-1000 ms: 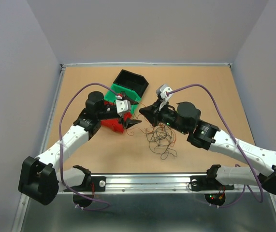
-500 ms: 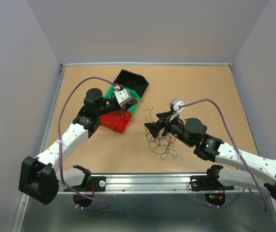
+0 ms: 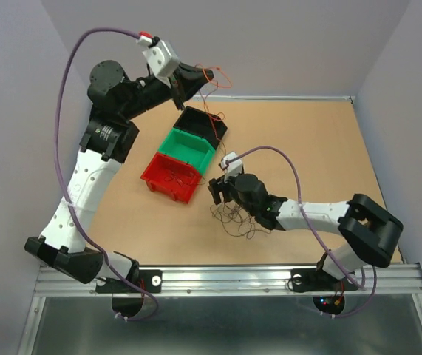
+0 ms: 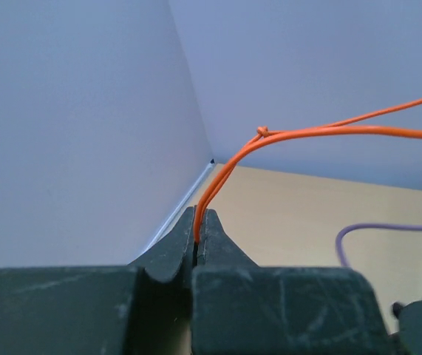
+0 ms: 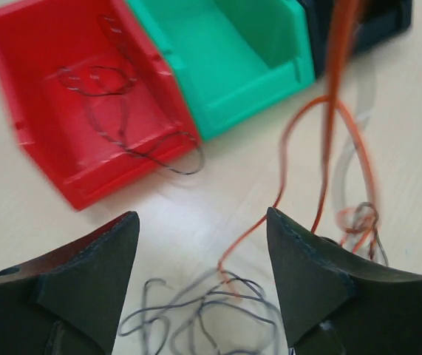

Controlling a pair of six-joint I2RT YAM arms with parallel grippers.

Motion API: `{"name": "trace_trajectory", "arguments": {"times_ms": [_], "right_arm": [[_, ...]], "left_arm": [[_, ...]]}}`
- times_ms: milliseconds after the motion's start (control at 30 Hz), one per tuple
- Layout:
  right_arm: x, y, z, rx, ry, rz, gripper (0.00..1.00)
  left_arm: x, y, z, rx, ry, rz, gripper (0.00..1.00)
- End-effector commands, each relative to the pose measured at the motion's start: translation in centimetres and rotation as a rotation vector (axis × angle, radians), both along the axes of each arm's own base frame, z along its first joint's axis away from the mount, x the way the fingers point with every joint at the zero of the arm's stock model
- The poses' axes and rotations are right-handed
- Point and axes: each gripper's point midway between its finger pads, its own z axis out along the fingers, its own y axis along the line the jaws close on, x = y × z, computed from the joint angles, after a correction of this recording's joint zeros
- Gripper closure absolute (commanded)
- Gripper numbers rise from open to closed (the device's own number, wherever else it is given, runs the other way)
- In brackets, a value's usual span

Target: Untangle the cables

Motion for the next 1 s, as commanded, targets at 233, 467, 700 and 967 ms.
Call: {"name": "trace_trajectory", "arguments": {"times_ms": [233, 467, 700, 967], "right_arm": [[2.2, -12.2, -9.2, 0.17, 0.172, -0.481, 0.99], [-2.1, -19.1, -7.5, 0.407, 0.128, -0.616, 0.99], [-2.8, -18.7, -1.7, 0.491, 0.009, -0.501, 0.37], [-3.7, -17.4, 0.1, 0.505, 0.014, -0.395, 0.1]], "left_arm": [[0.8, 9.8, 15.5, -0.407, -0.04, 0.428, 1.0], [3.1, 13.2, 16.0, -0.508, 0.015, 0.486, 1.0], [1.6, 9.1, 13.6, -0.368, -0.012, 0.27, 1.0], [5.7, 7.9, 8.8, -0.317, 0.037, 0.317, 1.0]]}}
